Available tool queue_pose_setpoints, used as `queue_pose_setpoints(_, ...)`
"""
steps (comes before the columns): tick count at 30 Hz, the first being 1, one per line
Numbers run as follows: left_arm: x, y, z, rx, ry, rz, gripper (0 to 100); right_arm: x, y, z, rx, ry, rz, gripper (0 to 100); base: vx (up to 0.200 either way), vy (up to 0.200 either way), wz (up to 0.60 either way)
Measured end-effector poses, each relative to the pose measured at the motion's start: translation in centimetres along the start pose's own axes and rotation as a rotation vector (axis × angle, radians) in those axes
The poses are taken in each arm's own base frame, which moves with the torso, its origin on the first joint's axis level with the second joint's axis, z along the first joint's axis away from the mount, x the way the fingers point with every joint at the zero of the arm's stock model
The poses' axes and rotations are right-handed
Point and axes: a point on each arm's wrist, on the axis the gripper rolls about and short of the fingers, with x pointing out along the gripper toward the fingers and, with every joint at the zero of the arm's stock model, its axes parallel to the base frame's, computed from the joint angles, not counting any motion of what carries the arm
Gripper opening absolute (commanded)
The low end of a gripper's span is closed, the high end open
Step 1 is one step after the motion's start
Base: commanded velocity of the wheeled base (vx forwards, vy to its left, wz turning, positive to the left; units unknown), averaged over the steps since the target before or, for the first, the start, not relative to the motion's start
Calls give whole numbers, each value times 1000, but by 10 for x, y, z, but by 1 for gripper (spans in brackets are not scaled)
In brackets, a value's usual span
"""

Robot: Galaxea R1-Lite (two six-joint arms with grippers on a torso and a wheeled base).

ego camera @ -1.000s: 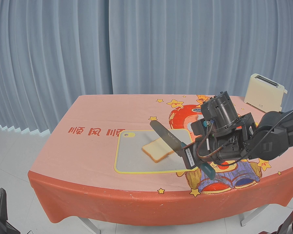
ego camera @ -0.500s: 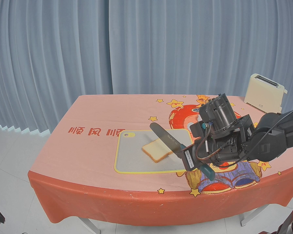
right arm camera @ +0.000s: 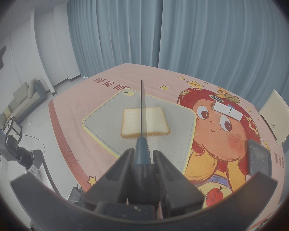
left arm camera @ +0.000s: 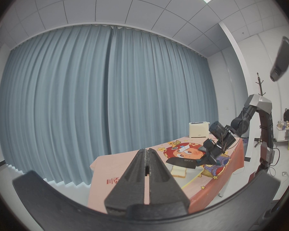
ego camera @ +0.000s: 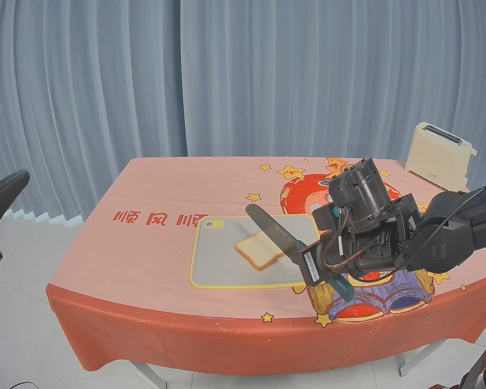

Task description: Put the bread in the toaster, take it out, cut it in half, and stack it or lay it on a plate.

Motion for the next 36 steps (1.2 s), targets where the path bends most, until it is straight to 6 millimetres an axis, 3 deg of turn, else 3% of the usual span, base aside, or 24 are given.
queue_pose_setpoints(5, 44, 11, 23, -10, 2, -81, 0, 1, 3, -1, -5, -2, 6, 0, 0, 0, 0)
queue_pose_setpoints(12, 111, 4, 29, -40, 45, -194, 0, 4, 7, -3, -9, -31, 15, 0, 0, 0, 0)
queue_pose_setpoints(17, 159, -12, 21, -62, 95, -256, 0, 6, 10, -6, -13, -36, 18, 0, 0, 0, 0)
queue_pose_setpoints(26, 228, -34, 6, -72, 134, -331, 0, 8, 7, -7, -8, -38, 9, 0, 0, 0, 0)
queue_pose_setpoints(36, 283, -48, -31, -76, 139, -377, 0, 9, 6, -7, -6, -35, 6, 0, 0, 0, 0)
